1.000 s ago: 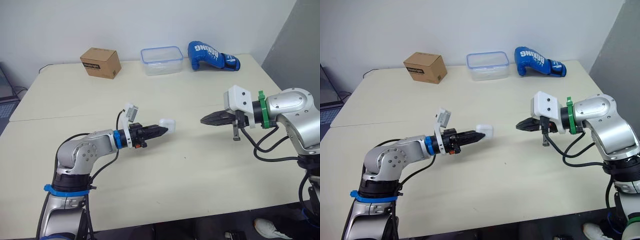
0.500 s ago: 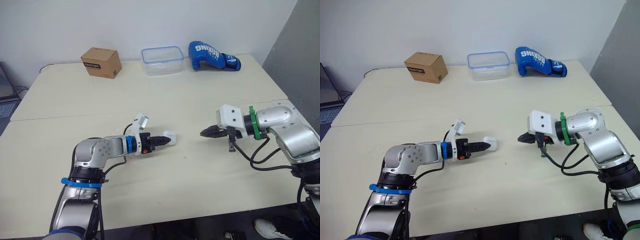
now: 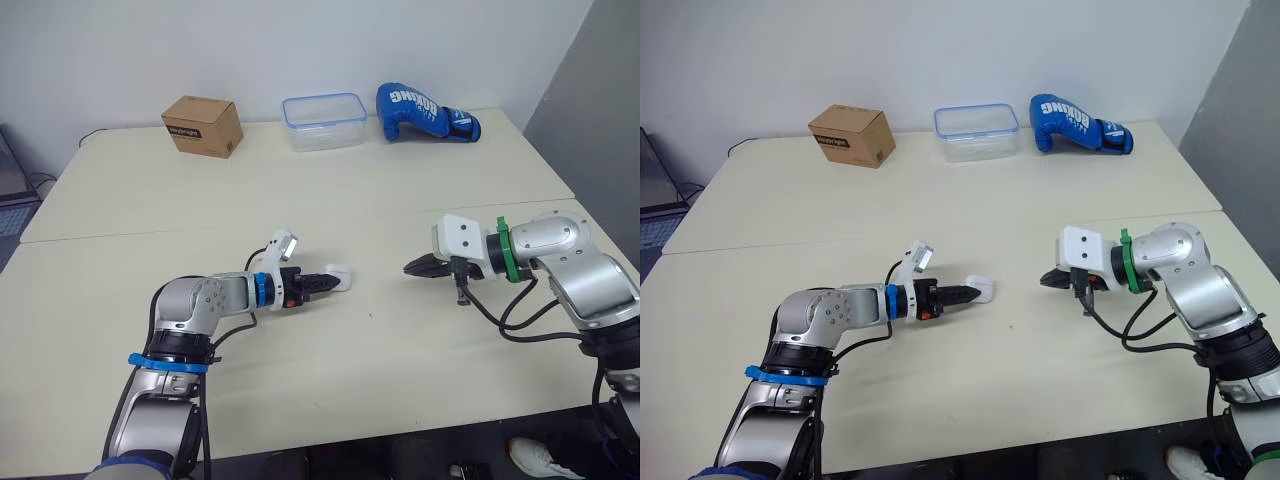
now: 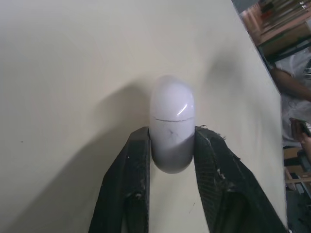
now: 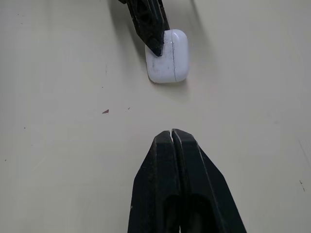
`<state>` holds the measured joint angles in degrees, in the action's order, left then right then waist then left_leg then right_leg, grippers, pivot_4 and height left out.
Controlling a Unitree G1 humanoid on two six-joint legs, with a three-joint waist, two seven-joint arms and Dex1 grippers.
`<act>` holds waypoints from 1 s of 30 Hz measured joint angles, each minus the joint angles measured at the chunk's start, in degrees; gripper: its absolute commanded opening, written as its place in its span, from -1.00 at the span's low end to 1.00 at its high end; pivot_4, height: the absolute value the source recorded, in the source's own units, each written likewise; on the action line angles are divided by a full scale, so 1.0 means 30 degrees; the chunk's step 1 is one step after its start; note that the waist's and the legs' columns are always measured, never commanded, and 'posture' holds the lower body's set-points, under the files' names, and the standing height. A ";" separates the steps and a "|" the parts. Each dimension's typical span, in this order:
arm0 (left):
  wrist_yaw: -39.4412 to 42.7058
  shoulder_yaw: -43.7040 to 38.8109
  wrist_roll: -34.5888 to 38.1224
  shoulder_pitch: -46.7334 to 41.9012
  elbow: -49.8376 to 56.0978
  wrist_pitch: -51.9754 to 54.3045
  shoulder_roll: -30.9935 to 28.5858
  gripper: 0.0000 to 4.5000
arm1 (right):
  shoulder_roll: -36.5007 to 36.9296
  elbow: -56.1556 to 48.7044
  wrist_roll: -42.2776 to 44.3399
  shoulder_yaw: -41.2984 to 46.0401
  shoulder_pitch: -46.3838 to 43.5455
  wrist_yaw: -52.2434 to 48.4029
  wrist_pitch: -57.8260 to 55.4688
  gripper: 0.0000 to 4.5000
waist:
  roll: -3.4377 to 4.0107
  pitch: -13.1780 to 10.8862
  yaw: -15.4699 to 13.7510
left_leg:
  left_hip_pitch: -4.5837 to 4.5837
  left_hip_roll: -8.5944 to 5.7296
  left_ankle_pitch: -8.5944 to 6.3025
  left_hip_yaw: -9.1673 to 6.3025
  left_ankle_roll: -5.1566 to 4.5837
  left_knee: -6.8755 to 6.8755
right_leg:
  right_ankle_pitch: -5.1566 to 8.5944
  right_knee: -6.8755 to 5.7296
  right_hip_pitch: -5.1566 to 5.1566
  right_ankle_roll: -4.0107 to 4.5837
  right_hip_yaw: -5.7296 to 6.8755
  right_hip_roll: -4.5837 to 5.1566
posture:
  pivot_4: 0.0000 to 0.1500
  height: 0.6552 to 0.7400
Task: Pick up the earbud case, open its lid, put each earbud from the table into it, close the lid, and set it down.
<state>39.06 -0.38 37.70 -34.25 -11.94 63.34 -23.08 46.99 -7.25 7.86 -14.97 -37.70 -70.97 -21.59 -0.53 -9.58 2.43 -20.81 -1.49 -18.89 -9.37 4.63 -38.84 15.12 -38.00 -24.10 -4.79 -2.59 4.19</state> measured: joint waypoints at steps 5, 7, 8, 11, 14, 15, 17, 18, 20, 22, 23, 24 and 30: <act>0.0228 -0.0040 0.0130 0.0310 0.1233 0.0436 -0.0897 0.46 | -0.0095 0.0097 -0.0007 0.0002 0.0001 -0.0024 0.0005 -1.00 | 0.0001 0.0001 0.0099 | 0.0004 0.0007 0.0000 -0.0001 0.0000 0.0007 | 0.0000 -0.0002 -0.0003 0.0000 -0.0001 -0.0001 | 1.00 1.00; 0.0368 -0.0235 0.0149 0.0870 0.1929 0.0474 -0.1650 0.46 | -0.0123 0.0152 -0.0007 0.0007 0.0004 -0.0027 0.0009 -1.00 | 0.0002 0.0001 0.0196 | 0.0006 0.0011 0.0000 0.0001 0.0000 0.0010 | 0.0000 -0.0002 -0.0003 0.0000 -0.0003 -0.0003 | 1.00 1.00; 0.0418 -0.0430 0.0168 0.1053 0.2023 0.0488 -0.1835 0.46 | -0.0132 0.0223 -0.0011 0.0007 0.0008 -0.0025 0.0010 -1.00 | 0.0002 0.0001 0.0209 | 0.0005 0.0009 0.0000 0.0000 0.0000 0.0010 | 0.0000 -0.0002 -0.0003 0.0000 -0.0004 -0.0003 | 1.00 1.00; 0.0507 -0.0683 0.0169 0.1576 0.2611 0.0494 -0.2368 0.46 | -0.0226 0.0266 -0.0012 0.0007 0.0014 -0.0019 0.0019 -1.00 | 0.0002 0.0001 0.0190 | 0.0001 0.0007 -0.0001 -0.0002 0.0000 0.0010 | 0.0000 0.0006 -0.0001 0.0000 -0.0002 -0.0002 | 1.00 1.00; 0.0583 -0.0968 0.0071 0.2905 0.4125 0.0087 -0.3473 0.46 | -0.0219 0.0228 0.0007 0.0083 0.0282 0.0049 0.0013 -1.00 | 0.0002 0.0001 0.0229 | 0.0000 0.0015 -0.0002 0.0002 0.0000 0.0027 | 0.0000 0.0014 -0.0011 0.0000 -0.0006 -0.0002 | 1.00 1.00; 0.0585 -0.1138 0.0045 0.3228 0.4410 -0.0059 -0.3720 0.46 | -0.0197 0.0197 0.0022 0.0124 0.0419 0.0071 -0.0033 -1.00 | 0.0003 0.0001 0.0221 | 0.0001 0.0015 -0.0002 0.0001 0.0000 0.0027 | 0.0000 0.0012 -0.0010 0.0001 -0.0006 -0.0002 | 1.00 1.00; 0.0536 -0.1864 -0.0027 0.4597 0.5831 -0.0774 -0.4256 0.46 | -0.0129 -0.0625 0.0581 0.0745 0.1156 0.0246 -0.0670 -1.00 | 0.0004 -0.0001 0.0190 | -0.0012 0.0020 -0.0003 -0.0001 0.0001 0.0028 | 0.0001 0.0019 -0.0016 0.0001 -0.0006 -0.0002 | 1.00 1.00; 0.0472 -0.2414 -0.0037 0.5424 0.6786 -0.1303 -0.4423 0.46 | -0.0053 -0.1381 0.1156 0.1328 0.1683 0.0408 -0.1331 -1.00 | 0.0004 -0.0002 0.0157 | -0.0019 0.0022 -0.0003 -0.0002 0.0001 0.0032 | 0.0001 0.0032 -0.0020 0.0001 -0.0007 0.0000 | 1.00 1.00; 0.0155 -0.3737 0.0063 0.6745 0.8760 -0.2249 -0.4372 0.46 | 0.0005 -0.3085 0.2424 0.2555 0.2776 0.0900 -0.2818 -1.00 | 0.0002 -0.0002 -0.0032 | -0.0026 0.0026 -0.0005 -0.0007 0.0003 0.0031 | 0.0000 0.0042 -0.0016 0.0002 -0.0003 0.0004 | 1.00 1.00; -0.0297 -0.5061 0.0143 0.8241 1.0958 -0.3384 -0.4108 0.46 | 0.0035 -0.5139 0.3683 0.3638 0.4314 0.1510 -0.4393 -1.00 | 0.0002 0.0000 -0.0229 | -0.0014 0.0031 -0.0008 0.0000 0.0002 0.0031 | 0.0000 0.0045 0.0004 0.0001 -0.0007 0.0007 | 1.00 1.00; -0.0569 -0.5525 0.0136 0.8991 1.1863 -0.3833 -0.3880 0.46 | -0.0003 -0.6013 0.4294 0.4052 0.5078 0.1923 -0.5282 -1.00 | 0.0002 0.0000 -0.0288 | -0.0016 0.0028 -0.0008 0.0004 0.0002 0.0030 | 0.0000 0.0044 0.0004 0.0002 -0.0010 0.0010 | 1.00 1.00; -0.0835 -0.5883 0.0212 1.0048 1.2854 -0.4086 -0.3627 0.46 | -0.0103 -0.6939 0.5020 0.4576 0.6015 0.2458 -0.6243 -1.00 | 0.0003 0.0002 -0.0329 | -0.0006 0.0027 -0.0010 0.0007 -0.0003 0.0028 | 0.0000 0.0042 0.0021 0.0002 -0.0013 0.0010 | 1.00 1.00; -0.2082 -0.6337 0.0344 1.5319 1.6520 -0.5556 -0.1749 0.46 | -0.0257 -1.0359 0.7126 0.5967 1.0427 0.4728 -0.9027 -1.00 | -0.0001 0.0002 -0.0464 | 0.0042 0.0024 -0.0052 0.0017 -0.0084 0.0018 | 0.0001 0.0041 0.0084 0.0002 -0.0009 0.0004 | 1.00 1.00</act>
<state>32.81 -19.39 38.73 11.70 37.62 46.67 -28.33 46.21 -38.32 29.23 2.93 -6.42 -56.79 -48.67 -0.53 -9.57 1.04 -20.69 -1.42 -19.05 -9.32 4.38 -38.78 15.12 -37.88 -23.85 -4.78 -2.61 4.20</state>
